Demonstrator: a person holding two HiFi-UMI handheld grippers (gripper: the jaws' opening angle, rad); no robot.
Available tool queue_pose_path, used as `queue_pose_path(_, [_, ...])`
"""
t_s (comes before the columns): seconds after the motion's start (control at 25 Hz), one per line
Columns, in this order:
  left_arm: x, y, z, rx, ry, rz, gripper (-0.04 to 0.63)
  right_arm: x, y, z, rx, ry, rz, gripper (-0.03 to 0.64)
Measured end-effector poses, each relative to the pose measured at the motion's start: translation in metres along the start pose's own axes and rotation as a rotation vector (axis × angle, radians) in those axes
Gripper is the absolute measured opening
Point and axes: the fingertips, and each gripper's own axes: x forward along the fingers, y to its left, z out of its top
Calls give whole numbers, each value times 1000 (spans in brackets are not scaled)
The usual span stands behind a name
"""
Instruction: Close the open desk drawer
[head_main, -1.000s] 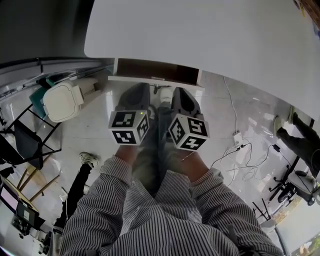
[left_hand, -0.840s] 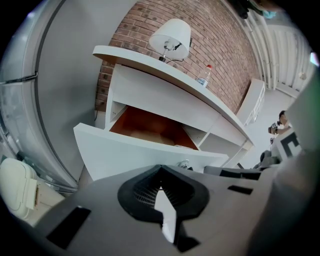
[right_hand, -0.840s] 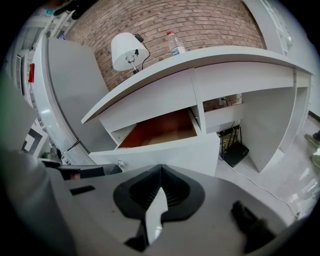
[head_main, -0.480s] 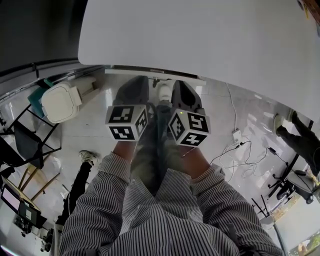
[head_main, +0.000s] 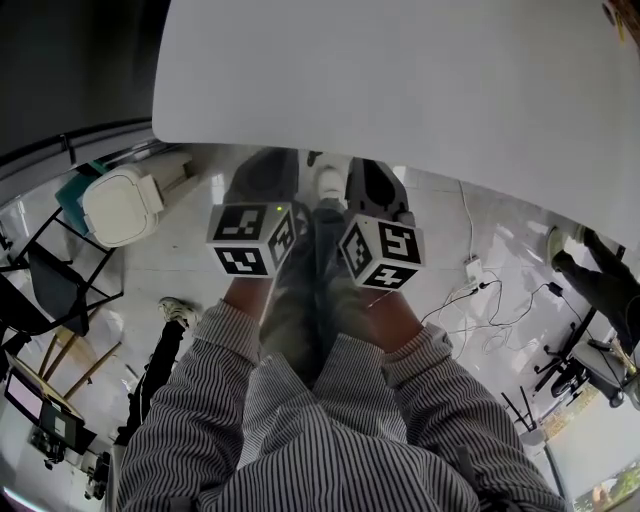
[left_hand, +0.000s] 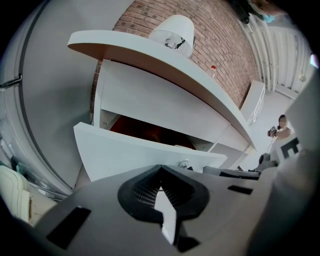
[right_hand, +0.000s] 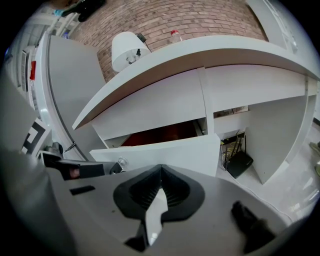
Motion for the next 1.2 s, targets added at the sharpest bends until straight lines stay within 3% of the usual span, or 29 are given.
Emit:
queue_pose_path(0.68, [19,0,39,13,-61,-15,12,20,-3,39,-38,-71,5,15])
queue_pose_path(1.2, [23,1,28,-5,-31,11,12,22,-8,29,-43,-34,12,15])
